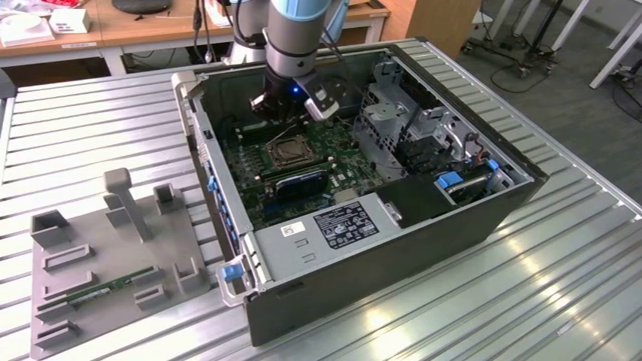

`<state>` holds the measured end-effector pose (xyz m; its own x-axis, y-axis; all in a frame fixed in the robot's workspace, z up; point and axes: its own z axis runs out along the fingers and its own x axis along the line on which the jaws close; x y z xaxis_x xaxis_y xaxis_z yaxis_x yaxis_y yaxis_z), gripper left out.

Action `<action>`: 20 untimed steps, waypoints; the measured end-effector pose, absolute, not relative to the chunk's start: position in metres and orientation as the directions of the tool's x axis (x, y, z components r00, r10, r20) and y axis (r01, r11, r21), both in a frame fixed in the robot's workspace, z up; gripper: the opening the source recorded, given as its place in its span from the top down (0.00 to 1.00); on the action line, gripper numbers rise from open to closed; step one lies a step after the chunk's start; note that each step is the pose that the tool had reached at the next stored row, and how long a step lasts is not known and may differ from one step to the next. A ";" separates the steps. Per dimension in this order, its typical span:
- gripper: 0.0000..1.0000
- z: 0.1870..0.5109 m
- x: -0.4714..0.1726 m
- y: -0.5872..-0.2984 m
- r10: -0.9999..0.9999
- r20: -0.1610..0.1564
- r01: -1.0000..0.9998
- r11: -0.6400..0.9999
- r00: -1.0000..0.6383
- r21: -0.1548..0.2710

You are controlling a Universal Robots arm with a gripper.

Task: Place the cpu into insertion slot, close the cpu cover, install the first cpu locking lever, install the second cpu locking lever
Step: 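Install the first cpu locking lever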

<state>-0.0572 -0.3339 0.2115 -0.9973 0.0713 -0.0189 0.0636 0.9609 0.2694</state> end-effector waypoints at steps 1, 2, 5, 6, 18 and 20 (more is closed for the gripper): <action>0.89 0.212 -0.057 -0.334 0.071 -0.019 0.064 0.961 -0.997 0.270; 0.89 0.212 -0.057 -0.334 0.071 -0.019 0.064 0.961 -0.997 0.270; 0.89 0.212 -0.057 -0.334 0.071 -0.019 0.064 0.961 -0.997 0.270; 0.89 0.212 -0.057 -0.334 0.071 -0.019 0.064 0.961 -0.997 0.270; 0.89 0.212 -0.075 -0.334 0.071 -0.025 0.062 0.960 -0.997 0.271; 0.89 0.212 -0.079 -0.334 0.071 -0.027 0.061 0.960 -0.997 0.275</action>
<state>-0.0789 -0.3337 0.2119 -0.9971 0.0715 -0.0274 0.0612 0.9596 0.2747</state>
